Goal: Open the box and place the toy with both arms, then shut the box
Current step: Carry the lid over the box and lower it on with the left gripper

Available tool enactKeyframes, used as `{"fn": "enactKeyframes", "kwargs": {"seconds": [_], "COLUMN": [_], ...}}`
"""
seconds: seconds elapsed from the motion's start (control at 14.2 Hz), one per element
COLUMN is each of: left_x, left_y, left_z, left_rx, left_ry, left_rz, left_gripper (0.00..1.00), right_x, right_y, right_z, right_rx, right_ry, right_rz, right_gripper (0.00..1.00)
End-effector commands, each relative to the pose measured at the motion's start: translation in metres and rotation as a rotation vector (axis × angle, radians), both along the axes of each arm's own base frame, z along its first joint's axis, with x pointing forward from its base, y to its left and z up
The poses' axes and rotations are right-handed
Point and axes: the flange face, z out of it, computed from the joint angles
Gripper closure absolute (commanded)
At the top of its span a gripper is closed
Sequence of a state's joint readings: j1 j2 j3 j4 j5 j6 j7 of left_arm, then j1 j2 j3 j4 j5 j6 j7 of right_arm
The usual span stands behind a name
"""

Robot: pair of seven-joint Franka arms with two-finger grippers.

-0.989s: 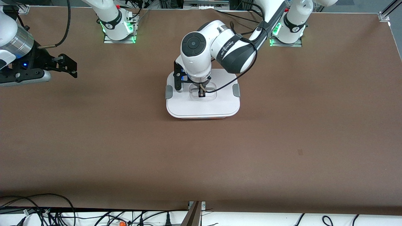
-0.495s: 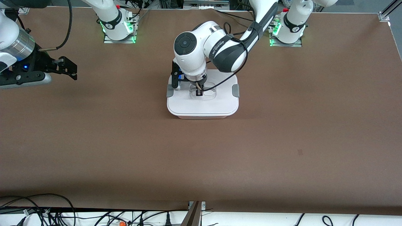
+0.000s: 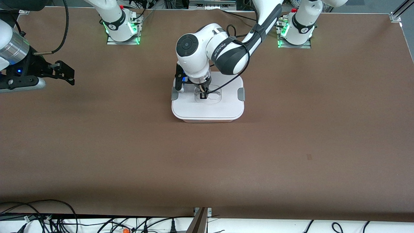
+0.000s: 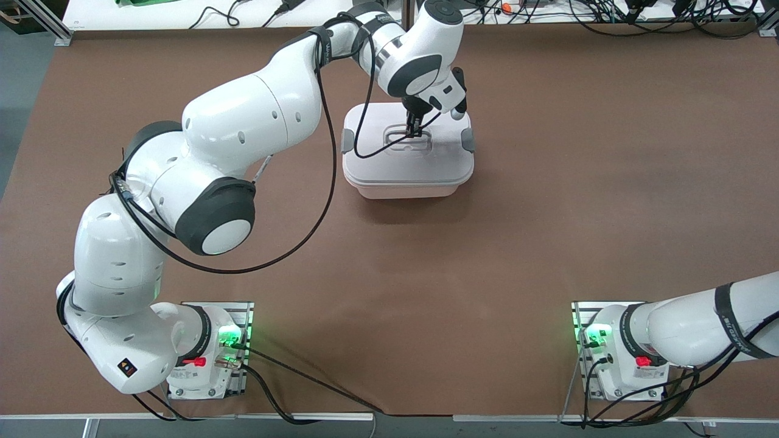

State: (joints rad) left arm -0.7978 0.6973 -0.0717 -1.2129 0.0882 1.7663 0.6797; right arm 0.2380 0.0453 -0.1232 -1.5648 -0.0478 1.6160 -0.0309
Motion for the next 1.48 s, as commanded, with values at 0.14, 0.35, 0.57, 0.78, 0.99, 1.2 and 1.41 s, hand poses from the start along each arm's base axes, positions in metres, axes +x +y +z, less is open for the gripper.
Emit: {"fn": "enactKeyframes", "kwargs": {"seconds": [0.14, 0.35, 0.57, 0.78, 0.99, 1.2, 1.41], "left_x": [-0.002, -0.003, -0.006, -0.007, 0.005, 0.035, 0.078], "left_y": [0.009, 0.013, 0.012, 0.012, 0.022, 0.048, 0.091], "left_z": [-0.003, -0.008, -0.007, -0.006, 0.007, 0.056, 0.086], "left_rx": [0.041, 0.052, 0.059, 0.066, 0.061, 0.035, 0.012], "left_ry": [-0.008, 0.007, 0.005, 0.005, 0.005, -0.015, -0.044], "left_rz": [-0.003, 0.049, 0.084, 0.115, 0.135, 0.19, 0.277], "left_gripper": [1.0, 1.0, 1.0, 1.0, 0.0, 0.0, 0.0], "right_x": [0.003, 0.003, 0.003, 0.003, 0.003, 0.003, 0.003], "right_y": [0.002, 0.001, 0.002, 0.001, -0.001, -0.001, -0.001], "right_z": [0.004, 0.003, 0.004, 0.004, 0.002, 0.002, 0.002], "right_rx": [0.007, 0.007, 0.007, 0.007, 0.006, 0.007, 0.006], "right_ry": [-0.003, 0.001, -0.003, -0.003, 0.003, 0.001, 0.003], "right_rz": [-0.014, -0.016, -0.014, -0.016, -0.019, -0.019, -0.019], "right_gripper": [0.0, 0.0, 0.0, 0.0, 0.0, 0.0, 0.0]}}
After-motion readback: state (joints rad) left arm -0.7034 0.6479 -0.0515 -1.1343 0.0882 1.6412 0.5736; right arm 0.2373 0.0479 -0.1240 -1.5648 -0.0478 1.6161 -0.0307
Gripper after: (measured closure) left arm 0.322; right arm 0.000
